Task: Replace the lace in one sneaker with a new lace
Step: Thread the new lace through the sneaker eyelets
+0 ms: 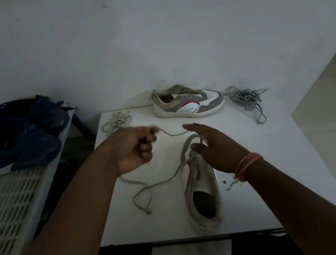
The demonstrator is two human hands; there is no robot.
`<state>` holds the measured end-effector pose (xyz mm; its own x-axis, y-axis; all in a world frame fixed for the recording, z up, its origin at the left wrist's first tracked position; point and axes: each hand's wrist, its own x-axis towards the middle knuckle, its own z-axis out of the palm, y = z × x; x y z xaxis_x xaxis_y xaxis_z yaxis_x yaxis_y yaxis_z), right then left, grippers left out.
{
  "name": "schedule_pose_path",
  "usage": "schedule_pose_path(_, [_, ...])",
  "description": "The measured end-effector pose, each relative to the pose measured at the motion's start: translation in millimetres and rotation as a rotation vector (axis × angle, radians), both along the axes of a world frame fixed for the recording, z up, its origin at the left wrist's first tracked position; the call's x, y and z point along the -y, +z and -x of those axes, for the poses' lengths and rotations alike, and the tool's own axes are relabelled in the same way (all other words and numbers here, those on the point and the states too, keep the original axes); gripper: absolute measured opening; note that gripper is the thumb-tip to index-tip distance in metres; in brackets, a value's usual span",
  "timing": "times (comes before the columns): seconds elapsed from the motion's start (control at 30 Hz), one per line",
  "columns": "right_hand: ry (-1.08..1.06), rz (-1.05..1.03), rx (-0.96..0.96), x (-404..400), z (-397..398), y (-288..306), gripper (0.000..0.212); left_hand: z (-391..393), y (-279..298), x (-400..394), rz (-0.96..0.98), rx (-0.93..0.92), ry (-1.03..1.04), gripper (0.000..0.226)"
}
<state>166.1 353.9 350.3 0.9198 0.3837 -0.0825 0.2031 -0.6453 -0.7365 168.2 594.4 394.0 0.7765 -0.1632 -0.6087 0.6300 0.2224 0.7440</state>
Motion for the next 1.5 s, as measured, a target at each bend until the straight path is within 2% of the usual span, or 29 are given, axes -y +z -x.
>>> schedule_pose_path(0.07, [-0.072,0.034,0.036,3.7,-0.7,-3.0,0.035,-8.3,1.1,6.2,0.24,0.022,0.318,0.023])
schedule_pose_path(0.1, [-0.101,0.04,0.034,6.8,-1.8,-2.4,0.028,-12.2,0.1,6.0,0.256,0.022,0.461,0.023])
schedule_pose_path(0.17, [-0.134,0.049,0.014,12.6,-5.0,-2.1,0.018,-15.2,-5.2,-1.5,0.101,-0.021,0.666,0.026])
schedule_pose_path(0.23, [-0.137,0.078,0.003,16.3,-5.0,-0.9,0.015,-12.6,-10.1,-4.3,-0.048,-0.057,0.756,0.032])
schedule_pose_path(0.27, [-0.124,0.101,-0.009,16.2,-4.0,-0.9,0.016,-10.4,-10.5,-1.1,-0.099,-0.012,0.764,0.029])
schedule_pose_path(0.3, [-0.102,0.125,-0.022,15.1,-2.7,-1.0,0.016,-8.1,-11.1,4.9,-0.173,0.071,0.719,0.024])
schedule_pose_path(0.37, [-0.066,0.154,-0.046,11.3,-0.7,-0.4,0.018,0.1,-10.4,25.7,-0.287,0.184,0.496,0.021])
schedule_pose_path(0.47, [-0.094,0.151,-0.085,8.5,2.0,2.5,0.022,16.3,-14.4,60.5,-0.229,0.092,0.176,0.027])
schedule_pose_path(0.57, [-0.07,0.232,-0.184,6.1,8.4,1.1,0.03,21.5,-27.0,76.4,-0.213,0.012,0.083,0.025])
schedule_pose_path(0.6, [-0.054,0.263,-0.232,5.2,12.1,-0.3,0.034,21.2,-33.1,76.2,-0.312,0.058,0.036,0.022])
schedule_pose_path(0.67, [-0.045,0.294,-0.284,6.2,16.8,-3.2,0.041,19.9,-41.4,70.2,-0.635,0.242,-0.144,0.017])
schedule_pose_path(0.77, [-0.016,0.318,-0.222,12.5,15.9,-2.6,0.035,21.6,-48.0,62.1,-0.949,0.354,-0.36,0.017])
schedule_pose_path(0.9, [0.036,0.362,-0.17,14.6,14.6,-0.9,0.036,24.1,-49.5,65.0,-0.894,0.27,-0.284,0.019])
schedule_pose_path(1.13, [0.08,0.411,-0.148,16.9,13.4,-1.0,0.034,25.7,-55.6,65.1,-0.956,0.426,-0.237,0.013])
schedule_pose_path(1.27, [0.092,0.413,-0.142,15.4,15.0,-2.6,0.035,28.1,-65.3,69.3,-0.738,0.323,-0.067,0.005])
schedule_pose_path(1.33, [0.089,0.412,-0.138,15.3,15.0,-4.0,0.035,29.3,-70.4,71.9,-0.696,0.286,-0.017,0.007])
schedule_pose_path(1.5, [0.07,0.407,-0.128,12.4,16.1,-8.6,0.034,29.2,-78.0,74.1,-0.816,0.34,-0.004,0.005])
